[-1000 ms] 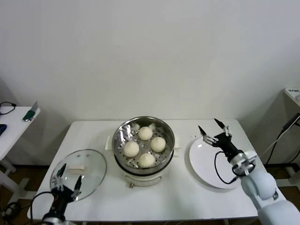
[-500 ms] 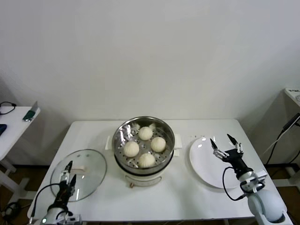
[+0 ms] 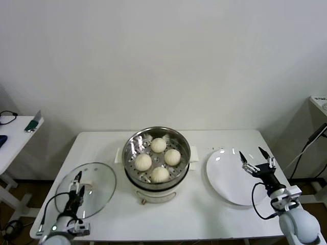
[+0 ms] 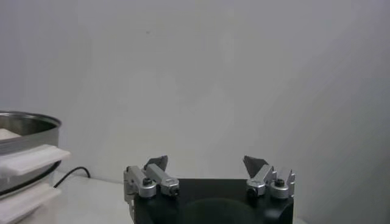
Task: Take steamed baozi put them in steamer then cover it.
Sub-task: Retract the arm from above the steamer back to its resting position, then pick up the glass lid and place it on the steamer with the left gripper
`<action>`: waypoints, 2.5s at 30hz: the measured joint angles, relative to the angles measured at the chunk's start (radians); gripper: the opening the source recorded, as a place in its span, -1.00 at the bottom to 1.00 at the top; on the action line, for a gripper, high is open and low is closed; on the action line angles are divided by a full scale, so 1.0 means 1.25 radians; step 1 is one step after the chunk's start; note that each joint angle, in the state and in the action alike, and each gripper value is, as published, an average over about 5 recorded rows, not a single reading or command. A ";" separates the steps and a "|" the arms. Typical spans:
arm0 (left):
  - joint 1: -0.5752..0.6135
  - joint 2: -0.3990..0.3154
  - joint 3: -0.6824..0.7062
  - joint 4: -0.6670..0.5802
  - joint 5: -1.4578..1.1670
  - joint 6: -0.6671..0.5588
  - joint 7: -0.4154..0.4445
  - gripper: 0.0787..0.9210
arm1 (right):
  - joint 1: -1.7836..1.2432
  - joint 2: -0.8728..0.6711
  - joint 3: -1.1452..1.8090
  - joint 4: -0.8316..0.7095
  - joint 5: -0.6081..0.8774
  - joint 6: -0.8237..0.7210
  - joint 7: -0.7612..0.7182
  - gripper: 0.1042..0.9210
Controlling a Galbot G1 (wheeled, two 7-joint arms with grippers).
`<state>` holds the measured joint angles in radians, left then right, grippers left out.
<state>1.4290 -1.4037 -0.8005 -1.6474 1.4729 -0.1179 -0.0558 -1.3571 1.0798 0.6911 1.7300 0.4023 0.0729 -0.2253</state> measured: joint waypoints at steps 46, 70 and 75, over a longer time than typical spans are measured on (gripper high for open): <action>-0.034 0.054 0.017 0.027 -0.141 0.009 -0.029 -0.83 | 0.024 0.027 0.004 -0.059 -0.096 0.025 -0.024 0.76; 0.087 0.272 0.101 -0.365 -0.245 0.376 -0.003 -0.83 | 0.097 0.012 -0.064 -0.113 -0.140 0.026 -0.023 0.76; 0.025 0.343 0.193 -0.394 -0.260 0.461 0.028 -0.83 | 0.115 0.019 -0.081 -0.125 -0.154 0.026 -0.020 0.76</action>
<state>1.4598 -0.9753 -0.5594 -2.1396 1.1476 0.4583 -0.0211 -1.2134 1.1034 0.5899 1.5733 0.2101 0.1051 -0.2507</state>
